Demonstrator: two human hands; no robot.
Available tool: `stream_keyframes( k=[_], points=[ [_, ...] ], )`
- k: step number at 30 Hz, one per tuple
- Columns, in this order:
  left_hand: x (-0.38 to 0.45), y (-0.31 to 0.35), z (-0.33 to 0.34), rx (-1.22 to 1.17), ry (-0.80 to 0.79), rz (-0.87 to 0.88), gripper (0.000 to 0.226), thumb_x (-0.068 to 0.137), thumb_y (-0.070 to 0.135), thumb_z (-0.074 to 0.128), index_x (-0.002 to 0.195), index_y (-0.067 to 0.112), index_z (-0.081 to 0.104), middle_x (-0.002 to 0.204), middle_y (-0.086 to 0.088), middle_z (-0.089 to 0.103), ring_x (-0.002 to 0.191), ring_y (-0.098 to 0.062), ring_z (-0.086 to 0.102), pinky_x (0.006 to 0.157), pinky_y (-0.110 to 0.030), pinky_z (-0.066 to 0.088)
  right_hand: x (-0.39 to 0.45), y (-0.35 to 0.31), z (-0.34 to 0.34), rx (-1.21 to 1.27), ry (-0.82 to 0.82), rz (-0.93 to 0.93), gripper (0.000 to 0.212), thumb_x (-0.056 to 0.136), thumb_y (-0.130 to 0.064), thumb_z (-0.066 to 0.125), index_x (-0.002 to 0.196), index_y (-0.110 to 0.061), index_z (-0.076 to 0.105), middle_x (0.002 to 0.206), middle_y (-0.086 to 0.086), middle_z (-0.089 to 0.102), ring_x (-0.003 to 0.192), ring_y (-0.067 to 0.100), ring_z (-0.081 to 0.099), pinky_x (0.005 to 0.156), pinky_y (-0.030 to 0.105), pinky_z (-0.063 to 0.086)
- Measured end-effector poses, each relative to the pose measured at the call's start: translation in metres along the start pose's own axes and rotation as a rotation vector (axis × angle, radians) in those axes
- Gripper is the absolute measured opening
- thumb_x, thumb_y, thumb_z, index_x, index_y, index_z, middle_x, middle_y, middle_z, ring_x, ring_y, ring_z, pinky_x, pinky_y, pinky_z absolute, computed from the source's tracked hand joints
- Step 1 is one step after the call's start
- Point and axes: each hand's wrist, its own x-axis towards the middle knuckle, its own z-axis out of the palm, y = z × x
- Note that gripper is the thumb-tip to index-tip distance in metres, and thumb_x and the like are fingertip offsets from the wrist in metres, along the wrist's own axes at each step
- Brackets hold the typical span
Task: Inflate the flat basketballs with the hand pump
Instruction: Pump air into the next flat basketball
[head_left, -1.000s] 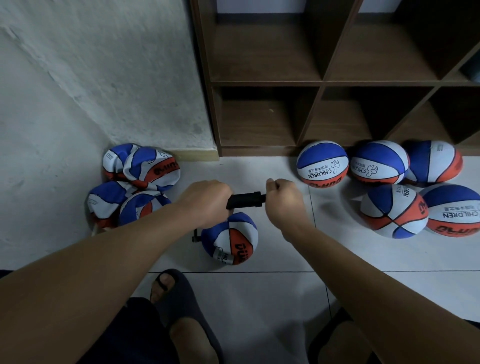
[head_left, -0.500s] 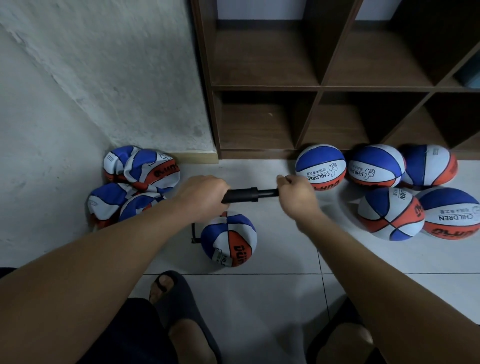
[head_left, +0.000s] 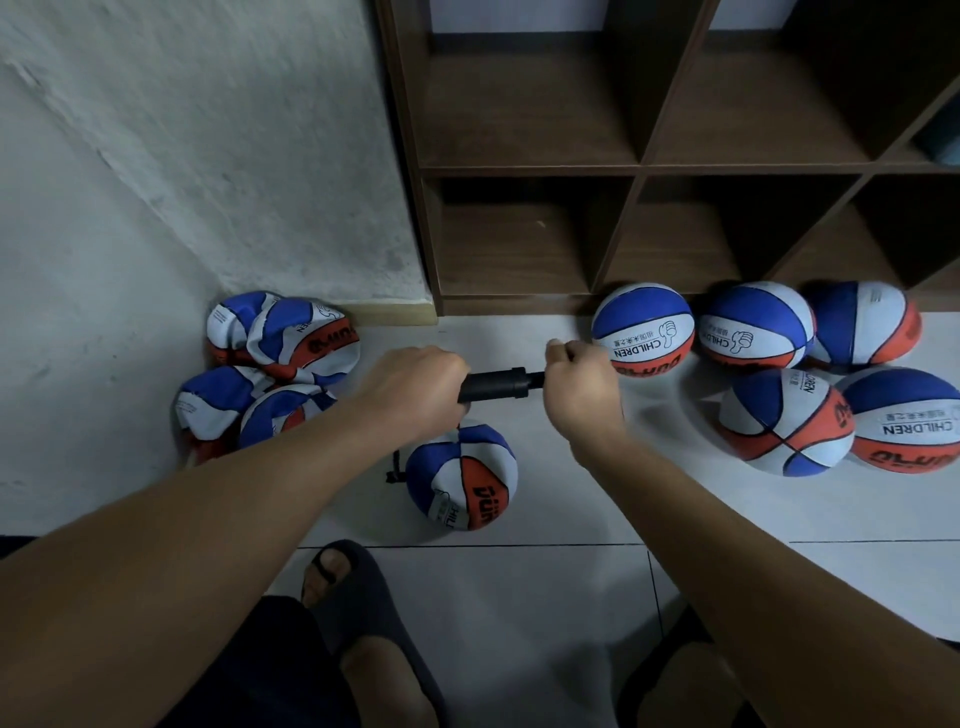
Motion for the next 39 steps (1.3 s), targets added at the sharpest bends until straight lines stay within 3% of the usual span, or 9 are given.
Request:
stream_keyframes(
  k=[6, 12, 16, 19, 23, 28, 30, 33, 39],
  points=[
    [-0.003, 0.000, 0.003, -0.008, -0.008, 0.031, 0.021, 0.094, 0.027, 0.068, 0.081, 0.030, 0.052, 0.070, 0.006, 0.056, 0.060, -0.016, 0.056, 0.049, -0.028, 0.029, -0.004, 0.004, 0.011, 0.024, -0.109, 0.031, 0.042, 0.112, -0.038, 0.046, 0.079, -0.013, 0.052, 0.070, 0.003, 0.052, 0.063, 0.021, 0.048, 0.059, 0.036, 0.039],
    [0.000, -0.003, 0.001, -0.008, 0.049, 0.052, 0.014, 0.093, 0.028, 0.066, 0.082, 0.030, 0.057, 0.070, 0.006, 0.059, 0.062, -0.018, 0.061, 0.051, -0.029, 0.033, 0.003, -0.001, -0.001, 0.032, -0.148, 0.035, 0.040, 0.111, -0.041, 0.051, 0.082, -0.014, 0.057, 0.065, 0.000, 0.049, 0.059, 0.017, 0.046, 0.056, 0.032, 0.039],
    [0.001, -0.022, 0.003, 0.021, 0.082, 0.007, 0.023, 0.093, 0.030, 0.064, 0.074, 0.032, 0.051, 0.067, 0.007, 0.058, 0.059, -0.014, 0.059, 0.052, -0.030, 0.043, 0.027, 0.003, -0.030, 0.068, -0.043, 0.096, 0.039, 0.106, -0.038, 0.057, 0.089, -0.003, 0.064, 0.065, 0.003, 0.048, 0.060, 0.022, 0.044, 0.057, 0.036, 0.039],
    [0.000, -0.035, 0.004, 0.003, 0.057, -0.044, 0.025, 0.093, 0.030, 0.064, 0.072, 0.031, 0.051, 0.067, 0.008, 0.059, 0.058, -0.013, 0.058, 0.053, -0.031, 0.046, 0.041, 0.007, -0.050, 0.138, 0.003, 0.190, 0.024, 0.103, -0.029, 0.057, 0.088, -0.011, 0.061, 0.074, 0.007, 0.043, 0.063, 0.021, 0.037, 0.051, 0.032, 0.032],
    [0.000, -0.025, 0.006, -0.002, 0.036, -0.043, 0.019, 0.092, 0.032, 0.065, 0.075, 0.030, 0.057, 0.068, 0.007, 0.061, 0.057, -0.014, 0.060, 0.054, -0.031, 0.050, 0.031, 0.008, -0.035, 0.078, 0.077, 0.120, 0.028, 0.105, -0.028, 0.053, 0.086, -0.009, 0.063, 0.076, 0.007, 0.053, 0.070, 0.026, 0.046, 0.067, 0.040, 0.041],
    [0.002, -0.012, 0.003, -0.039, 0.017, -0.034, 0.016, 0.090, 0.030, 0.069, 0.078, 0.028, 0.059, 0.068, 0.007, 0.062, 0.059, -0.015, 0.061, 0.051, -0.028, 0.040, 0.006, -0.002, -0.008, 0.044, 0.092, -0.030, 0.035, 0.111, -0.033, 0.050, 0.087, -0.010, 0.062, 0.072, 0.006, 0.059, 0.065, 0.022, 0.054, 0.066, 0.041, 0.047],
    [0.001, -0.006, 0.003, -0.048, 0.024, -0.013, 0.025, 0.092, 0.028, 0.070, 0.074, 0.029, 0.052, 0.068, 0.007, 0.059, 0.059, -0.013, 0.057, 0.049, -0.027, 0.033, 0.002, -0.005, -0.002, 0.034, 0.071, -0.064, 0.038, 0.111, -0.034, 0.049, 0.083, -0.010, 0.059, 0.069, 0.006, 0.057, 0.063, 0.022, 0.053, 0.064, 0.043, 0.047],
    [-0.001, 0.000, 0.002, -0.038, 0.021, 0.003, 0.033, 0.093, 0.029, 0.070, 0.073, 0.029, 0.044, 0.068, 0.008, 0.053, 0.057, -0.012, 0.051, 0.049, -0.028, 0.028, -0.005, -0.005, 0.008, 0.032, 0.009, -0.050, 0.039, 0.112, -0.036, 0.048, 0.085, -0.010, 0.059, 0.069, 0.004, 0.056, 0.062, 0.021, 0.052, 0.061, 0.040, 0.044],
    [-0.004, -0.002, -0.001, 0.012, 0.014, 0.027, 0.020, 0.093, 0.029, 0.070, 0.082, 0.028, 0.052, 0.069, 0.006, 0.054, 0.062, -0.019, 0.058, 0.051, -0.030, 0.030, -0.009, 0.001, 0.012, 0.063, -0.093, 0.007, 0.040, 0.112, -0.040, 0.047, 0.087, -0.012, 0.058, 0.071, 0.002, 0.054, 0.064, 0.019, 0.050, 0.061, 0.036, 0.041]
  ],
)
